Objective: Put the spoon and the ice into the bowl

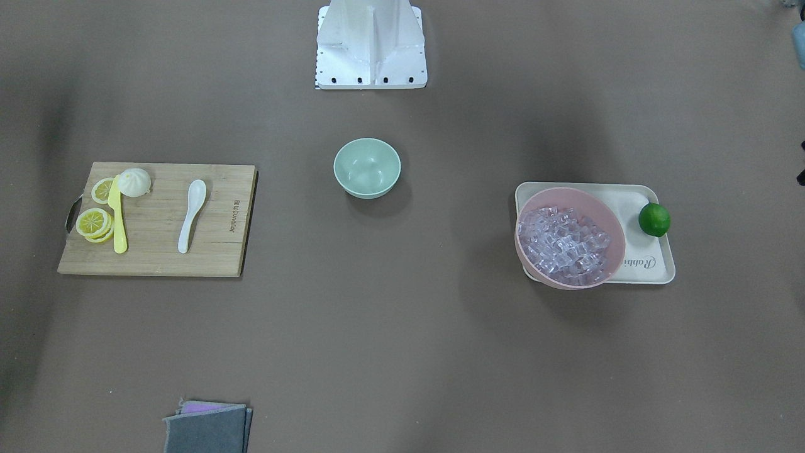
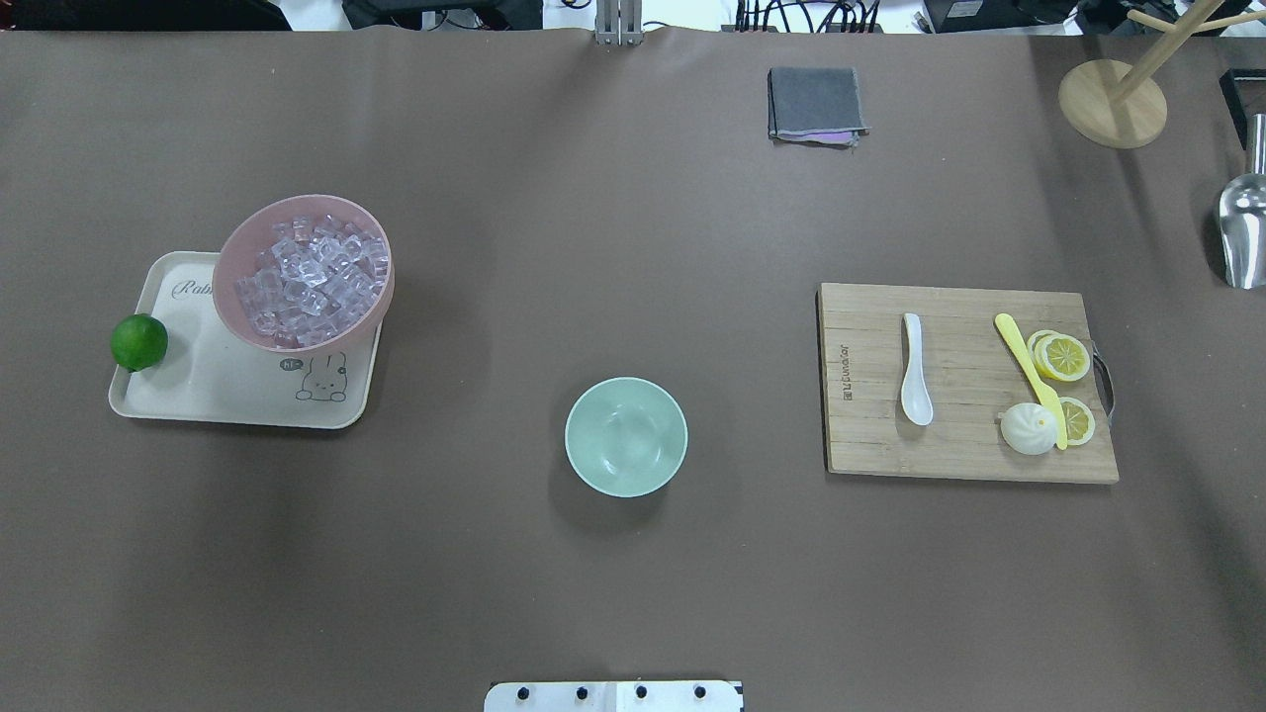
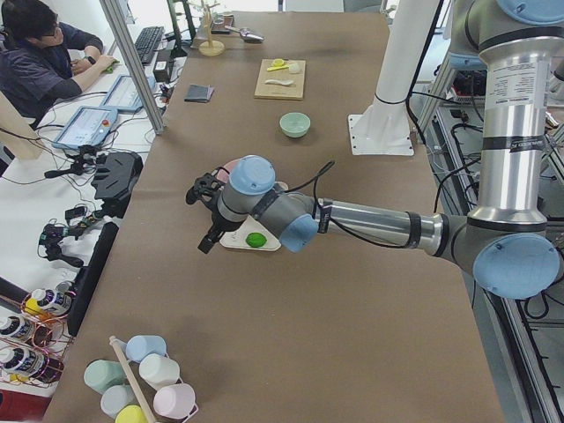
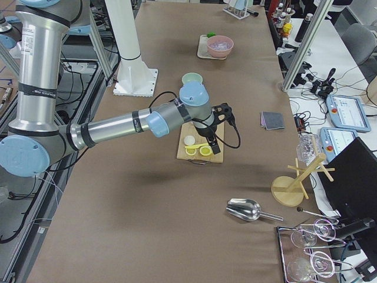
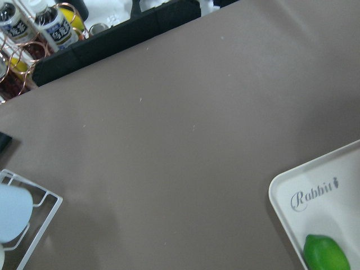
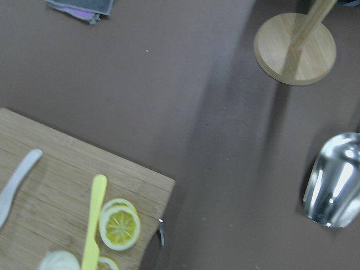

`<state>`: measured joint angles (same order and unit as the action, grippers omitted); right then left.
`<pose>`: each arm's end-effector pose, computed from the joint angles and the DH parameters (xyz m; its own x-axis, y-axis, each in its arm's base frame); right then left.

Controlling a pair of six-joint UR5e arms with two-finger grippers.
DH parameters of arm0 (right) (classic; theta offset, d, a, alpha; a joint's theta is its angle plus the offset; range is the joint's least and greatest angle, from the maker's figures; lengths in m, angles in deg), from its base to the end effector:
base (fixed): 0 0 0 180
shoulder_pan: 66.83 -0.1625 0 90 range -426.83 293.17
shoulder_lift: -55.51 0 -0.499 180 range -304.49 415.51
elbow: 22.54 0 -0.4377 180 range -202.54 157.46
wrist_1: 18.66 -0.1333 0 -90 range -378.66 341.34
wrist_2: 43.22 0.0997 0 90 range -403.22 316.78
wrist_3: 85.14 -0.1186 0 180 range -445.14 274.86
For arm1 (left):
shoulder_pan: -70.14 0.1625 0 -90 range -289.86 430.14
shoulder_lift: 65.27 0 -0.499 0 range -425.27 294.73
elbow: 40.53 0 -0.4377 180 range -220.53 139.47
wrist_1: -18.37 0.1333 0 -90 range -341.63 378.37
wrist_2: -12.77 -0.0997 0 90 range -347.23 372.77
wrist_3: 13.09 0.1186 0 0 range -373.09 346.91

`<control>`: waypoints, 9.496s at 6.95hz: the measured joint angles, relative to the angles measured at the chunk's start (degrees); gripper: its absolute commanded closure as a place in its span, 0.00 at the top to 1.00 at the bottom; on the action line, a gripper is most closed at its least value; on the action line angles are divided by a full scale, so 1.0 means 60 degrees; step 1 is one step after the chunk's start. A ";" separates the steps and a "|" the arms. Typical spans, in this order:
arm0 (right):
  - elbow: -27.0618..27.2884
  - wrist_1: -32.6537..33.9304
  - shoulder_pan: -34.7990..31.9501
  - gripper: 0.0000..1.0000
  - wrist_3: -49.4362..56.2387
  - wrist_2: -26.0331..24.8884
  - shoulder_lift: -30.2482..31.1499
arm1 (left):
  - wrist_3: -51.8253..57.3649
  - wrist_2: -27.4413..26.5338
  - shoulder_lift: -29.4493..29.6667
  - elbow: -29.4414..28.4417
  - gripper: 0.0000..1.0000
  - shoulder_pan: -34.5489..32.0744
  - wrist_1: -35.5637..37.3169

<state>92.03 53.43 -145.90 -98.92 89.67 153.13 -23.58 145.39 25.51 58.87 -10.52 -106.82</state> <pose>-0.0401 -0.4852 0.5438 0.6641 -0.3140 0.6785 -0.0027 0.9065 0.4221 0.0402 -0.5708 0.5745 0.6578 0.4588 -0.5973 0.0058 0.7899 0.6132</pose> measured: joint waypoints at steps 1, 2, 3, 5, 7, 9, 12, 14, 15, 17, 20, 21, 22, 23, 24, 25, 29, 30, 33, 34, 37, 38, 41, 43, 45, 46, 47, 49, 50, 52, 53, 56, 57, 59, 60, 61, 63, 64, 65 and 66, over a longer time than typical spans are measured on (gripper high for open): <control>0.0023 -0.0299 0.0815 1.00 -0.1500 -0.0324 -0.0409 | -0.0749 -0.0024 0.0351 0.0043 0.99 0.0596 -0.0075; 0.0095 -0.0442 0.1655 1.00 -0.2794 -0.0905 -0.0733 | -0.1380 -0.0137 0.0692 0.0072 0.98 0.1189 -0.0095; 0.0203 -0.0493 0.2451 1.00 -0.3896 -0.1620 -0.0976 | -0.1779 -0.0590 0.0993 0.0082 0.98 0.1844 -0.0100; 0.0326 -0.0514 0.3828 1.00 -0.5354 -0.2980 -0.1315 | -0.2077 -0.2163 0.1454 -0.0004 0.92 0.3354 -0.0109; 0.0339 -0.0521 0.4381 1.00 -0.5797 -0.3500 -0.1434 | -0.2226 -0.2924 0.1825 -0.0093 0.87 0.4299 -0.0110; 0.0342 -0.0530 0.4495 1.00 -0.5856 -0.3603 -0.1455 | -0.2486 -0.3464 0.2158 -0.0244 0.63 0.5010 -0.0115; 0.0343 -0.0544 0.4531 1.00 -0.5863 -0.3617 -0.1485 | -0.2436 -0.3696 0.2267 -0.0487 0.57 0.5324 -0.0125; 0.0342 -0.0544 0.4545 1.00 -0.5863 -0.3617 -0.1488 | -0.2404 -0.3704 0.2282 -0.0572 0.56 0.5413 -0.0125; 0.0335 -0.0540 0.4547 1.00 -0.5863 -0.3621 -0.1487 | -0.2399 -0.3705 0.2294 -0.0597 0.56 0.5470 -0.0125; 0.0325 -0.0535 0.4550 1.00 -0.5863 -0.3630 -0.1477 | -0.2397 -0.3708 0.2322 -0.0648 0.56 0.5600 -0.0125; 0.0321 -0.0541 0.4550 1.00 -0.5863 -0.3629 -0.1475 | -0.2397 -0.3710 0.2377 -0.0728 0.26 0.5673 -0.0122; 0.0326 -0.0544 0.4550 1.00 -0.5863 -0.3626 -0.1477 | -0.2397 -0.3707 0.2399 -0.0738 0.01 0.5678 -0.0116; 0.0327 -0.0545 0.4551 1.00 -0.5863 -0.3626 -0.1488 | -0.2397 -0.3686 0.2402 -0.0739 0.00 0.5677 -0.0119; 0.0327 -0.0546 0.4550 1.00 -0.5863 -0.3621 -0.1496 | -0.2400 -0.3629 0.2401 -0.0698 0.00 0.5670 -0.0130; 0.0328 -0.0546 0.4550 1.00 -0.5863 -0.3621 -0.1501 | -0.2458 -0.3454 0.2407 -0.0587 0.00 0.5615 -0.0134; 0.0327 -0.0546 0.4550 1.00 -0.5863 -0.3627 -0.1503 | -0.2897 -0.3189 0.2457 -0.0382 0.00 0.5542 -0.0136; 0.0304 -0.0546 0.4562 1.00 -0.5863 -0.3706 -0.1514 | -0.8445 -0.3807 0.3584 0.0167 0.00 0.6689 -0.1186; 0.0305 -0.0546 0.4575 1.00 -0.5863 -0.3758 -0.1516 | -0.9277 -0.4995 0.3730 0.0148 0.00 0.7792 -0.1780; 0.0288 -0.0540 0.4804 1.00 -0.5863 -0.4177 -0.1518 | -1.0114 -0.8238 0.4471 -0.0500 0.00 1.0693 -0.2403; 0.0278 -0.0543 0.4890 1.00 -0.5863 -0.4301 -0.1518 | -1.0142 -0.8585 0.4626 -0.0772 0.00 1.1008 -0.2418; 0.0243 -0.0543 0.4979 1.00 -0.5885 -0.4377 -0.1578 | -1.0154 -0.8754 0.4772 -0.0978 0.98 1.1162 -0.2487; 0.0207 -0.0522 0.5011 1.00 -0.5951 -0.4390 -0.1650 | -1.0167 -0.8754 0.4847 -0.0924 0.98 1.1149 -0.2670; 0.0169 -0.0436 0.5148 1.00 -0.6385 -0.4561 -0.1774 | -1.0124 -0.8580 0.4758 -0.0160 0.98 1.0719 -0.2815; 0.0128 -0.0429 0.5630 1.00 -0.7147 -0.5141 -0.1781 | -1.0038 -0.6474 0.4361 0.0810 0.98 0.9169 -0.1325; -0.0069 -0.0458 0.6307 1.00 -0.8321 -0.6011 -0.1782 | -0.8070 -0.2382 0.3634 0.1116 0.98 0.5857 0.0348; -0.0216 -0.0508 0.6620 1.00 -0.8816 -0.6383 -0.1786 | -0.6034 -0.0820 0.2917 0.1024 0.98 0.4086 0.0995; -0.0337 -0.0541 0.6911 0.98 -0.9246 -0.6686 -0.1807 | -0.3857 -0.0103 0.2056 0.0890 0.98 0.2666 0.1402; -0.0633 -0.0562 0.7430 0.89 -0.9893 -0.7353 -0.2004 | -0.0176 0.0454 0.0977 0.0274 0.98 0.0560 0.2121; -0.0865 -0.0656 0.7614 0.78 -1.0092 -0.7649 -0.2193 | 0.0871 0.0521 0.0722 -0.0016 0.98 -0.0023 0.2300; -0.1538 -0.1507 0.7755 0.65 -1.0225 -0.7854 -0.2410 | 0.1544 0.0512 0.0516 -0.0224 0.98 -0.0399 0.2375; -0.1772 -0.1817 0.7758 0.62 -1.0242 -0.7876 -0.2427 | 0.1593 0.0503 0.0495 -0.0245 0.98 -0.0430 0.2379; -0.1907 -0.1954 0.7768 0.53 -1.0256 -0.7974 -0.2343 | 0.1540 0.0499 0.0497 -0.0279 0.98 -0.0432 0.2389; -0.1923 -0.1938 0.7806 0.45 -1.0257 -0.8030 -0.2302 | 0.1530 0.0499 0.0500 -0.0286 0.98 -0.0430 0.2392; -0.1938 -0.1919 0.7916 0.29 -1.0411 -0.8101 -0.2295 | 0.1516 0.0499 0.0510 -0.0298 0.98 -0.0420 0.2394; -0.1929 -0.1909 0.7961 0.23 -1.0523 -0.8102 -0.2324 | 0.1511 0.0499 0.0518 -0.0298 0.98 -0.0418 0.2394; -0.1921 -0.1900 0.7997 0.00 -1.0570 -0.8101 -0.2342 | 0.1508 0.0499 0.0520 -0.0299 0.98 -0.0415 0.2394; -0.1861 -0.1890 0.8036 0.00 -1.0835 -0.8110 -0.2379 | 0.1504 0.0509 0.0525 -0.0294 0.98 -0.0415 0.2401; -0.1730 -0.1877 0.8043 0.00 -1.1153 -0.8110 -0.2446 | 0.1501 0.0515 0.0525 -0.0295 0.98 -0.0415 0.2400; -0.1499 -0.1833 0.8064 0.00 -1.1618 -0.8105 -0.2559 | 0.1500 0.0522 0.0516 -0.0300 0.98 -0.0415 0.2405; -0.1313 -0.1483 0.8112 0.00 -1.2215 -0.8111 -0.2913 | 0.1500 0.0523 0.0508 -0.0305 0.98 -0.0415 0.2404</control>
<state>84.15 44.54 -97.23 -172.21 41.00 135.66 -14.58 148.53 28.56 57.04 -13.01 -92.40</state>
